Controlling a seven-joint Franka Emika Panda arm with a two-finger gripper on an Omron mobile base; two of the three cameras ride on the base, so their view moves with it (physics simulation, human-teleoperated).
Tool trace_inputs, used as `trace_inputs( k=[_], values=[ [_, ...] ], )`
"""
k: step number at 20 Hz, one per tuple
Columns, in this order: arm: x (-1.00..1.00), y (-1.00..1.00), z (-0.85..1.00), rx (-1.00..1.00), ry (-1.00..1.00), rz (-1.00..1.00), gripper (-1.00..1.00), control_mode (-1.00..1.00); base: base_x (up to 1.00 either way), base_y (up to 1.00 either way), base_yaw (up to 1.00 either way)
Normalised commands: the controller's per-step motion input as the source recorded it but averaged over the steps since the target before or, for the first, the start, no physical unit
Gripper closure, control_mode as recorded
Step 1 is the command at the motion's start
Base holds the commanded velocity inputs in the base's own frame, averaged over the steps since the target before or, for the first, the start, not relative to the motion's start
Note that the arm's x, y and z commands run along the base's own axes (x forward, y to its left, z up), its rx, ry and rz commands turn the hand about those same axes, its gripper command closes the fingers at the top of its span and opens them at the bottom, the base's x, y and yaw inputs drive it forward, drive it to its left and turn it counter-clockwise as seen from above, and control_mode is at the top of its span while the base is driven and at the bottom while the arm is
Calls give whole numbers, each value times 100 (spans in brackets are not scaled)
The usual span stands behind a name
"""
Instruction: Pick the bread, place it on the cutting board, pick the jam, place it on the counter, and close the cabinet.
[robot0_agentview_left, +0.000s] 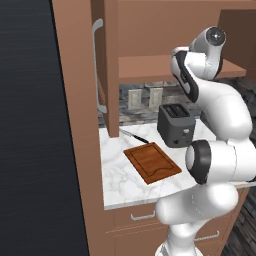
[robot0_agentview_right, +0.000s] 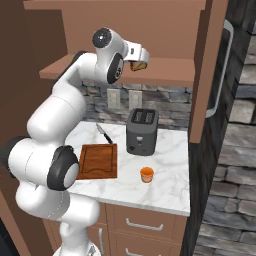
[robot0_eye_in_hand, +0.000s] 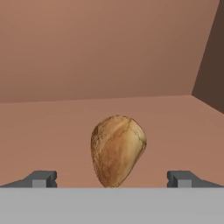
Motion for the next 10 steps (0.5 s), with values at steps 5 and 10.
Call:
trace_inputs(
  k=[5,10],
  values=[
    [9,-15,-2,0,0,0,-100,-100,0,0,0],
    [10,-3,-12,0,0,0,-100,-100,0,0,0]
  ],
)
